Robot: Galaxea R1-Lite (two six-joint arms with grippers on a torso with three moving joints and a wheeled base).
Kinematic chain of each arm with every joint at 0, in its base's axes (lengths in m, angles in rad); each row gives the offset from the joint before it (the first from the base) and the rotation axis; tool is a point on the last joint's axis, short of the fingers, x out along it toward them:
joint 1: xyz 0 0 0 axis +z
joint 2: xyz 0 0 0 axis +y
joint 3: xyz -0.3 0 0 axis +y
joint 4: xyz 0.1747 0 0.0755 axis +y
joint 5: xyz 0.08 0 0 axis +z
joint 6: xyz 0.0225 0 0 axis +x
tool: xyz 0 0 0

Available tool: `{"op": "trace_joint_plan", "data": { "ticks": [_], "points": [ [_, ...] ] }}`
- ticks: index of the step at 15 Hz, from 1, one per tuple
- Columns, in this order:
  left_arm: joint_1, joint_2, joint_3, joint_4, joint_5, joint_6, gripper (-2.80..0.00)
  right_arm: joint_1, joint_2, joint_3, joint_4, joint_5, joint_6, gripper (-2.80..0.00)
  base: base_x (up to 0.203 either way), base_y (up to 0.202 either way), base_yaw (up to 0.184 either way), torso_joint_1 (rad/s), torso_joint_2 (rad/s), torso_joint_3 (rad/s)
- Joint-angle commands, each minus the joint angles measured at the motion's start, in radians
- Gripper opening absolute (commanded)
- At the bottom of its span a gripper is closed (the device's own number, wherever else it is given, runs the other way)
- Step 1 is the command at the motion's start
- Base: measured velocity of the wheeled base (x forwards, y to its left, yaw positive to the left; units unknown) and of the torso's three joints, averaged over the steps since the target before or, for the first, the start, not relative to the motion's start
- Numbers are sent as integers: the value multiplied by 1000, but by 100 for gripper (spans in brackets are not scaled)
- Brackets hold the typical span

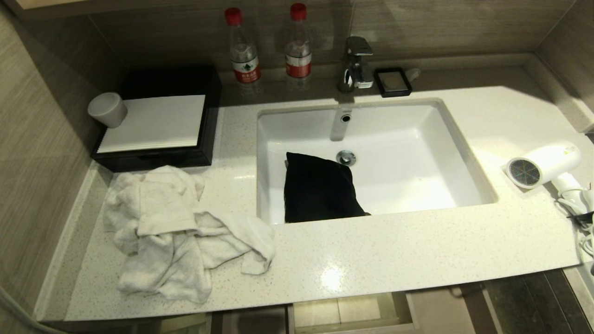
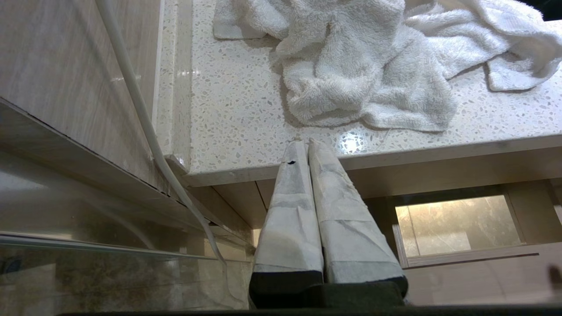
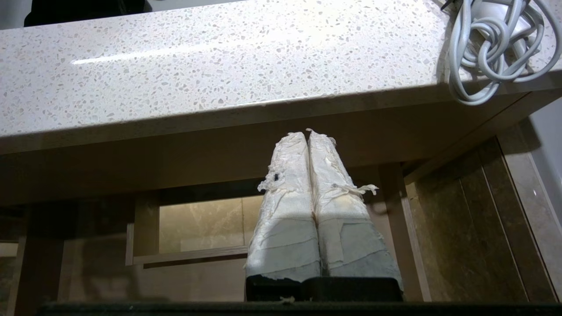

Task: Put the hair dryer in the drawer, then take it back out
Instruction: Pick up the hairdryer

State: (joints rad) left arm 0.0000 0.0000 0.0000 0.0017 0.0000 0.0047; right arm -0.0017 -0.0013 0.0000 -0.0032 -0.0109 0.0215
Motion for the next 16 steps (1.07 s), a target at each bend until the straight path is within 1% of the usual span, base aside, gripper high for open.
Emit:
{"op": "trace_joint_plan", "data": {
  "ticks": [1,16],
  "points": [
    [0,0,0,0,0,0,-280,1,0,2,0,0,1,-280,0,0,0,0,0,0],
    [0,0,2,0,0,0,-280,2,0,3,0,2,2,-280,0,0,0,0,2,1]
  ]
}}
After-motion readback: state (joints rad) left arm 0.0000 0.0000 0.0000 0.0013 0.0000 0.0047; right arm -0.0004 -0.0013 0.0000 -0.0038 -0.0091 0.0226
